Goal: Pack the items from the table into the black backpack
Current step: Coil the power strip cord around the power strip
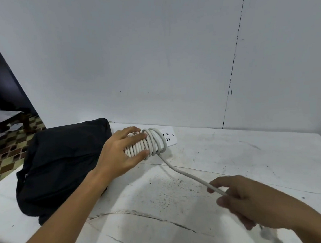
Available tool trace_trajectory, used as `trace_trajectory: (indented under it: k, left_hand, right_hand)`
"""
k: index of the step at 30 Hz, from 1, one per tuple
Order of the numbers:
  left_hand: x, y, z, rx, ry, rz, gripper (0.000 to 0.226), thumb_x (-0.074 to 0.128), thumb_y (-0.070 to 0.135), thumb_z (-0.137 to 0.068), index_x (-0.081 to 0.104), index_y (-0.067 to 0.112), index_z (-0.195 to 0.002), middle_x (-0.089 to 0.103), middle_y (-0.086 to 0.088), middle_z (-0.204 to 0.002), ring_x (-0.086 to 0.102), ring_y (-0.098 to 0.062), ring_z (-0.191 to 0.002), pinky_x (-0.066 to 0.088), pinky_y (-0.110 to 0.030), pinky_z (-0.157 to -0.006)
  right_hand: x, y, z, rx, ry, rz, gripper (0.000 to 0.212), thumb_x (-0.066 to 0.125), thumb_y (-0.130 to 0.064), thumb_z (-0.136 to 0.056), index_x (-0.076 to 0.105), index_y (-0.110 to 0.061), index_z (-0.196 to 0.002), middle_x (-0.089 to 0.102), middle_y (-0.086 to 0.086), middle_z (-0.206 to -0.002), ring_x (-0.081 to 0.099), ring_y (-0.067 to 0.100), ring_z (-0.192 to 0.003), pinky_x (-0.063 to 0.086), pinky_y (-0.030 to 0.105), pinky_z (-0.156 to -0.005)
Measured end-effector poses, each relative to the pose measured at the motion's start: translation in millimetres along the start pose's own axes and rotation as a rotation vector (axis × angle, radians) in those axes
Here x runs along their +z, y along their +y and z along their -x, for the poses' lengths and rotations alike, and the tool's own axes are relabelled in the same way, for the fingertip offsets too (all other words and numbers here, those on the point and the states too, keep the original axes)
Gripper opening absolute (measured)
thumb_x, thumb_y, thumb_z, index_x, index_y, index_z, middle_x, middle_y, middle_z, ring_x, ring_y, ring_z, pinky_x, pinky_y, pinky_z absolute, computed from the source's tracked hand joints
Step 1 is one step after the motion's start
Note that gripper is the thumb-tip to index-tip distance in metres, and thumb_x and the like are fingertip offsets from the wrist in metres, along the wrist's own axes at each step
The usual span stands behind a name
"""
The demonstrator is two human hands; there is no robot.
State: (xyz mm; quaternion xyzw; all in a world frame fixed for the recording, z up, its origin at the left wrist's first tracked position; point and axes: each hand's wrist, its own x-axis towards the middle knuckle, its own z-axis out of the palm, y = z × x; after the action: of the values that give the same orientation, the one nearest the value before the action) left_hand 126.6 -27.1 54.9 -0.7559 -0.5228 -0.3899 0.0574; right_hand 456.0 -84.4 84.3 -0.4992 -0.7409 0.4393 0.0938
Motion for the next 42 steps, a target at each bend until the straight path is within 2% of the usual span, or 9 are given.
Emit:
trace_trajectory:
  k: [7, 10, 14, 19, 23, 26, 36, 39, 42]
  left_hand:
    - [-5.6, 11.0, -3.9, -0.042, -0.347, -0.004, 0.052, 0.061, 0.064, -0.073, 0.067, 0.036, -0.116, 0.058, 0.018, -0.122, 0.056, -0.006, -0.108, 0.051, -0.04, -0.089]
    - [-5.7, 28.8, -3.6, -0.045, -0.579, 0.167, 0.041, 0.073, 0.051, -0.074, 0.067, 0.04, -0.113, 0.057, 0.027, -0.115, 0.057, 0.0, -0.104, 0.055, -0.034, -0.08]
    - [-2.5, 52.9, 8.2, -0.045, -0.696, 0.397, 0.039, 0.08, 0.037, -0.073, 0.068, 0.041, -0.11, 0.06, 0.022, -0.118, 0.06, -0.01, -0.107, 0.058, -0.04, -0.078]
    - [-2.8, 59.2, 20.3, -0.12, -0.48, 0.895, 0.045, 0.079, 0.041, -0.071, 0.072, 0.018, -0.108, 0.067, -0.009, -0.116, 0.061, -0.03, -0.111, 0.051, -0.044, -0.093]
    - [-1.3, 58.1, 23.4, -0.268, -0.223, 1.246, 0.05, 0.087, 0.044, -0.059, 0.076, 0.016, -0.1, 0.072, -0.008, -0.105, 0.068, -0.025, -0.095, 0.056, -0.035, -0.077]
    - [-7.2, 57.2, 18.3, -0.429, -0.017, 1.424, 0.062, 0.092, 0.041, -0.051, 0.074, 0.01, -0.101, 0.072, -0.01, -0.096, 0.071, -0.023, -0.077, 0.058, -0.031, -0.059]
    - [7.2, 52.4, 16.9, -0.402, 0.073, 0.699, 0.044, 0.078, 0.045, -0.058, 0.074, 0.025, -0.098, 0.07, 0.01, -0.104, 0.065, -0.01, -0.1, 0.053, -0.017, -0.075]
    - [10.5, 49.7, 17.7, -0.3, 0.032, 0.5, 0.041, 0.075, 0.049, -0.062, 0.071, 0.031, -0.099, 0.067, 0.013, -0.106, 0.061, -0.003, -0.103, 0.05, -0.013, -0.08]
    - [14.6, 49.1, 22.2, -0.346, -0.022, 0.514, 0.043, 0.075, 0.051, -0.061, 0.072, 0.032, -0.099, 0.066, 0.014, -0.106, 0.062, -0.003, -0.1, 0.051, -0.014, -0.077]
  right_hand:
    - [-28.6, -36.9, 17.4, -0.314, 0.575, 0.861, 0.01, 0.054, -0.038, -0.091, 0.063, -0.035, -0.09, 0.064, -0.013, -0.068, 0.06, 0.008, -0.063, 0.048, 0.029, -0.059]
    - [-47.5, -55.5, 8.5, -0.651, 0.755, 0.852, 0.008, 0.064, -0.033, -0.084, 0.072, -0.03, -0.082, 0.065, -0.011, -0.063, 0.061, 0.016, -0.051, 0.047, 0.029, -0.048]
    - [-74.9, -70.5, -25.7, -0.651, 0.778, 0.693, 0.037, 0.062, -0.062, -0.072, 0.074, -0.029, -0.083, 0.059, -0.012, -0.061, 0.052, 0.012, -0.053, 0.044, 0.029, -0.057]
    - [-72.4, -52.1, -86.4, -0.498, 0.714, 0.229, 0.024, 0.076, -0.046, -0.072, 0.077, -0.027, -0.087, 0.072, -0.005, -0.074, 0.061, 0.012, -0.064, 0.049, 0.032, -0.068]
    - [-35.4, -30.1, -110.3, -0.47, 0.561, 0.108, 0.026, 0.07, -0.031, -0.082, 0.068, -0.032, -0.056, 0.061, -0.002, -0.051, 0.046, 0.012, -0.046, 0.041, 0.029, -0.05]
    - [3.0, -22.1, -103.4, -0.447, 0.461, 0.089, 0.028, 0.063, -0.03, -0.09, 0.068, -0.03, -0.062, 0.053, -0.003, -0.046, 0.034, 0.006, -0.037, 0.031, 0.019, -0.043]
    - [64.3, -29.6, -46.1, -0.208, 0.231, 0.354, 0.002, 0.04, -0.02, -0.098, 0.042, -0.021, -0.099, 0.052, 0.0, -0.084, 0.051, 0.018, -0.074, 0.042, 0.025, -0.06]
    - [44.8, -30.6, -28.6, -0.177, 0.088, 0.067, 0.03, 0.044, -0.017, -0.096, 0.042, -0.036, -0.119, 0.061, 0.001, -0.083, 0.059, 0.014, -0.069, 0.051, 0.025, -0.064]
    - [28.5, -30.5, -22.1, -0.219, -0.049, -0.383, 0.013, 0.055, -0.02, -0.094, 0.064, -0.019, -0.104, 0.066, 0.006, -0.07, 0.068, 0.03, -0.071, 0.055, 0.033, -0.065]
